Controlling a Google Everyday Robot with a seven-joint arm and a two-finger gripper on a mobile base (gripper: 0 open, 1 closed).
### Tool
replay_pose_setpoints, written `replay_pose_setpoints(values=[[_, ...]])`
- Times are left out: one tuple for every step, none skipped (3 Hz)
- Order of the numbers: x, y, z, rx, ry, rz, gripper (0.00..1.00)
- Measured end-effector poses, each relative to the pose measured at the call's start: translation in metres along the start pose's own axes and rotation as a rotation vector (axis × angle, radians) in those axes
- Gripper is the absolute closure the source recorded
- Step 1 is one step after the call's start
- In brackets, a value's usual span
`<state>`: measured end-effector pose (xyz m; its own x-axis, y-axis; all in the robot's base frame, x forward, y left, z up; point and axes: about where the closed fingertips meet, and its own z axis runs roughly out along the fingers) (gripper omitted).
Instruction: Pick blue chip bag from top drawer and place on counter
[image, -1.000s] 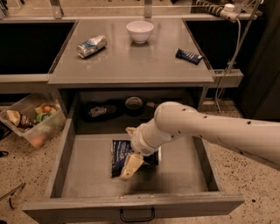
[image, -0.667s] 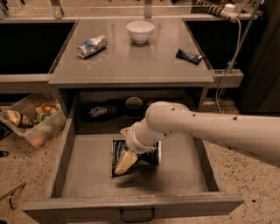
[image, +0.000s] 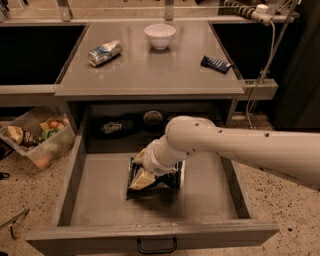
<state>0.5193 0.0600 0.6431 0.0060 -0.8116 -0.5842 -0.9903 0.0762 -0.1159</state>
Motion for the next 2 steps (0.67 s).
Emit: replay_pose_setpoints(values=[[0.003, -0.002, -0.001, 0.000, 0.021, 0.005, 0.15], [0.031, -0.012, -0.007, -0.031, 0.016, 0.068, 0.00]])
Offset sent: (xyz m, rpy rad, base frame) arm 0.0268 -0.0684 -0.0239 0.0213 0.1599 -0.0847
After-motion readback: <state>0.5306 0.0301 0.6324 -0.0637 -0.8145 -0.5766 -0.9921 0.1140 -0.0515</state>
